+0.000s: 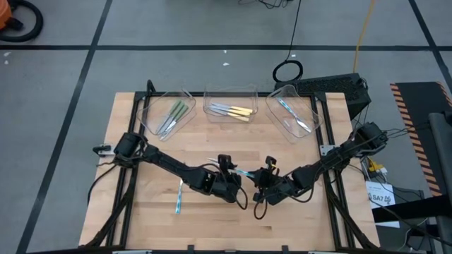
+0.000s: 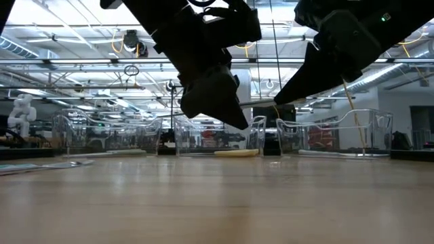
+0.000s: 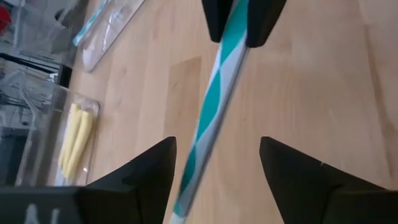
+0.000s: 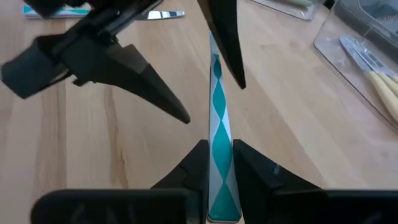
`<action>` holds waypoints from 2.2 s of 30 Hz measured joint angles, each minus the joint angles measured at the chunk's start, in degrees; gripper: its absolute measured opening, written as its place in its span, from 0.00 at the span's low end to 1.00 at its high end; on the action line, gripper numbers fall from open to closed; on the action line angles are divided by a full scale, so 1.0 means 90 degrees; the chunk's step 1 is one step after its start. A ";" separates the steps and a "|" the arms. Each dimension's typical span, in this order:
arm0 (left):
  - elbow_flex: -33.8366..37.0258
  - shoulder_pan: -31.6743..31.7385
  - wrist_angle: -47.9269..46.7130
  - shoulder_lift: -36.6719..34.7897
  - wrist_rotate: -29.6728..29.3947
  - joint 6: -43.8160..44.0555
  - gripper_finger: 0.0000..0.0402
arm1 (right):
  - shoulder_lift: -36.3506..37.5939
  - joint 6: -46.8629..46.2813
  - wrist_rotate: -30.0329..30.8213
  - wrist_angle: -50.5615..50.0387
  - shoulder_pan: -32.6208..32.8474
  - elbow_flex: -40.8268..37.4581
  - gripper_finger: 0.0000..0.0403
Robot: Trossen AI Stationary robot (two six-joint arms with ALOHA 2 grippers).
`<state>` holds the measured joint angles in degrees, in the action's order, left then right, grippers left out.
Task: Sort silverware by color (type)
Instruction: Put the top blue table knife into the right transparent bin
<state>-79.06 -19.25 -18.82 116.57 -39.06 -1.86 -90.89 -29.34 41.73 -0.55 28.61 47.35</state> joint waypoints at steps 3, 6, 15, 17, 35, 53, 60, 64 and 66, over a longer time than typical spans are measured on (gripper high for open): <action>0.0001 0.0002 0.0032 0.0000 -0.0076 -0.0140 0.57 | 0.0000 -0.0049 -0.0013 -0.0027 0.0002 0.0000 0.12; 0.0001 0.0007 0.0066 0.0018 -0.0168 -0.0221 0.51 | 0.0000 -0.0061 -0.0189 0.0009 -0.0001 0.0000 0.12; 0.0001 0.0000 0.0101 0.0036 -0.0358 -0.0453 0.19 | 0.0002 -0.0193 -0.0274 0.0036 -0.0015 0.0000 0.12; 0.0010 -0.0009 0.0056 0.0047 -0.0296 -0.0629 0.12 | 0.0006 -0.0159 -0.0299 0.0039 -0.0015 0.0000 0.12; 0.0006 -0.0101 0.0904 -0.0318 -0.0430 -0.0135 0.10 | 0.1327 -0.1240 0.0400 -0.1565 0.0871 -0.0002 0.36; 0.0004 -0.0379 0.3111 -0.0406 -0.0837 0.0144 0.10 | 0.1287 0.0905 0.2750 0.1200 0.1711 -0.0257 0.37; 0.0004 -0.0691 0.4139 -0.0403 -0.0832 -0.0599 0.09 | 0.1285 0.2130 0.2692 0.2700 0.1704 -0.0257 0.37; 0.0004 -0.0794 0.4531 -0.0403 -0.0835 -0.0925 0.09 | 0.1290 0.2724 0.2501 0.3377 0.1704 -0.0257 0.37; 0.0004 -0.0804 0.4630 -0.0403 -0.0834 -0.0980 0.09 | 0.1287 0.3037 0.2030 0.3736 0.1692 -0.0257 0.37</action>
<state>-79.02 -26.49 22.85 112.95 -46.56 -10.68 -79.31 -2.00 60.00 33.08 43.83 45.04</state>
